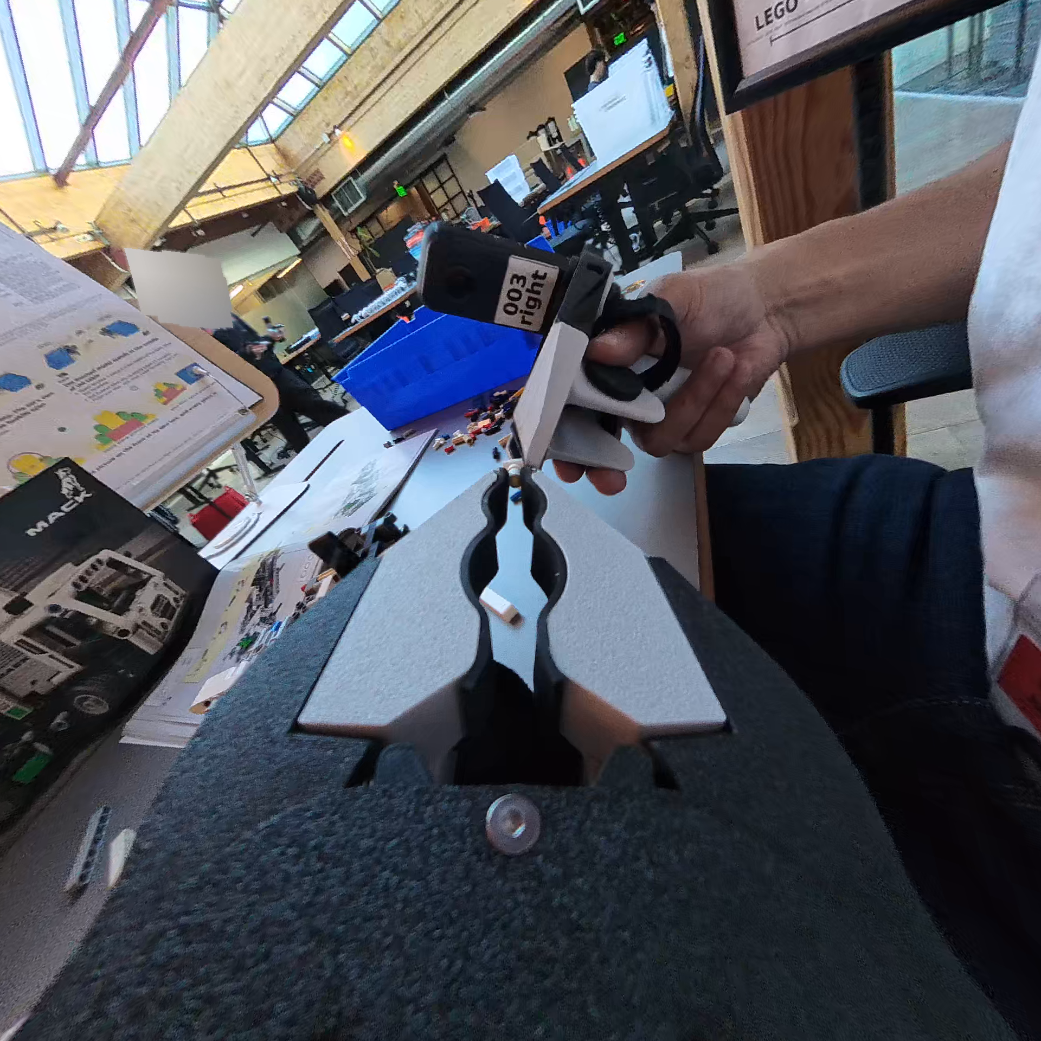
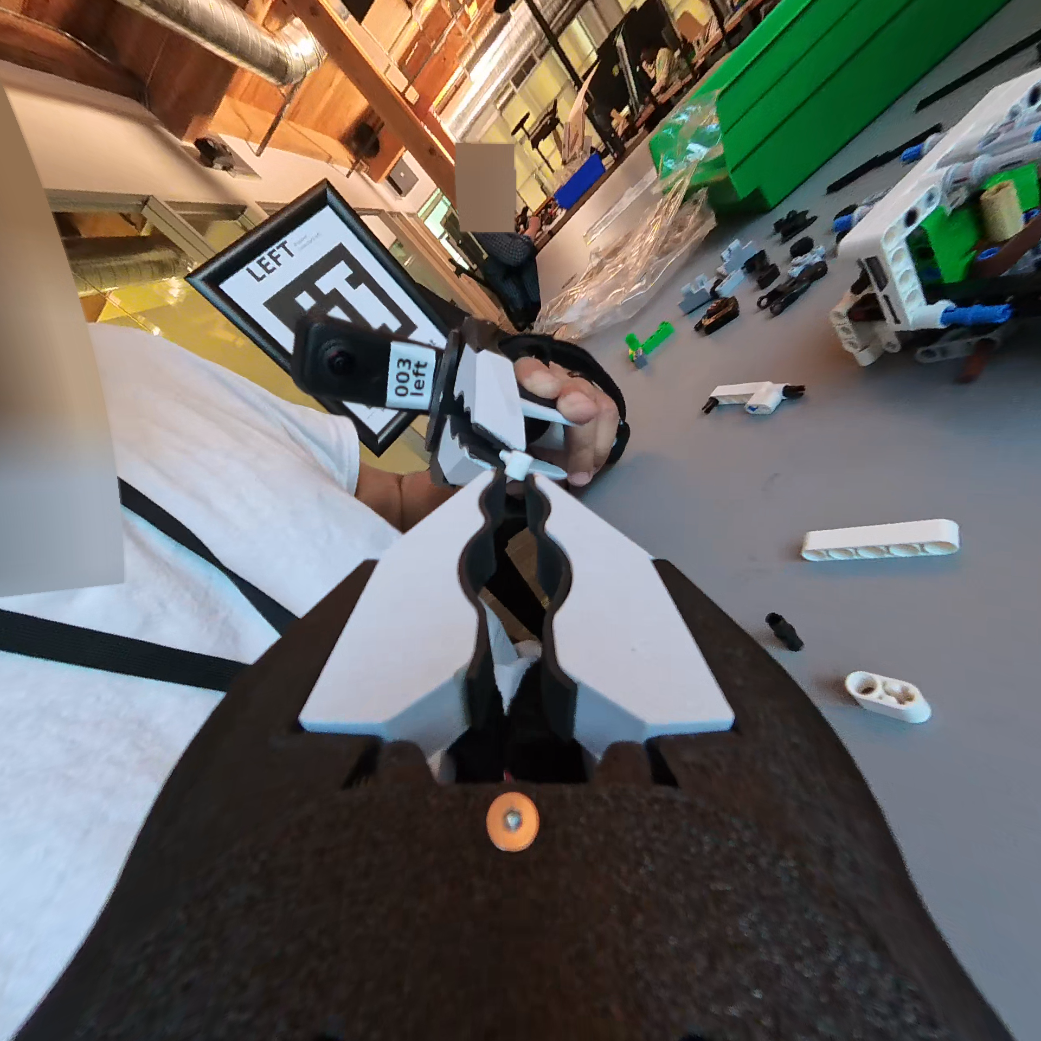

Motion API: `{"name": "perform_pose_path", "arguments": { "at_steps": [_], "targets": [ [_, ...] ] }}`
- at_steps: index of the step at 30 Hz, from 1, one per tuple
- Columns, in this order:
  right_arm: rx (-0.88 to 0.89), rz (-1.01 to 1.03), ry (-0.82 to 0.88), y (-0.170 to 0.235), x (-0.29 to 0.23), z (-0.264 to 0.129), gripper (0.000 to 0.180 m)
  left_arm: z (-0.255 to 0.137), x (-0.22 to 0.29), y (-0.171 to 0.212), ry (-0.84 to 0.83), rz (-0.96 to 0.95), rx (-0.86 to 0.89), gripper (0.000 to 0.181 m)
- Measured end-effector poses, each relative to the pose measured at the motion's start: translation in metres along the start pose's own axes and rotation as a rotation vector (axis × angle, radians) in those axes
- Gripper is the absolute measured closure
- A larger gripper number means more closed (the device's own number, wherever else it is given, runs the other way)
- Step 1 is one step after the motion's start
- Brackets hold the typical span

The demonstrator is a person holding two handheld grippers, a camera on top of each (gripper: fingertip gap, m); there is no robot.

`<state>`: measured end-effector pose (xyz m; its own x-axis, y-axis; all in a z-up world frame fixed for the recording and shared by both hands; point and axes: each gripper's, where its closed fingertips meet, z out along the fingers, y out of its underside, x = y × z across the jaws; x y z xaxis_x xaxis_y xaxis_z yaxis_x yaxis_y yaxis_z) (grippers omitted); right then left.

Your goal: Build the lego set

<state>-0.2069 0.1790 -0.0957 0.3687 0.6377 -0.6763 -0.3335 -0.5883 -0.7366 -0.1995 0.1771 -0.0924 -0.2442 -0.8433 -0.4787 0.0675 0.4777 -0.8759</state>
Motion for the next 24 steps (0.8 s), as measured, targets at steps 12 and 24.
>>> {"name": "perform_pose_path", "arguments": {
  "at_steps": [12,24],
  "targets": [
    [-0.009,0.005,-0.031,0.0018,-0.0040,0.0021,0.171,-0.0048,0.0000,0.0026,-0.016,0.011,0.005,0.179],
    [-0.016,0.025,-0.008,0.0023,0.0010,0.0043,0.174,-0.0038,0.0032,0.0025,-0.020,0.049,0.002,0.179]
  ]
}}
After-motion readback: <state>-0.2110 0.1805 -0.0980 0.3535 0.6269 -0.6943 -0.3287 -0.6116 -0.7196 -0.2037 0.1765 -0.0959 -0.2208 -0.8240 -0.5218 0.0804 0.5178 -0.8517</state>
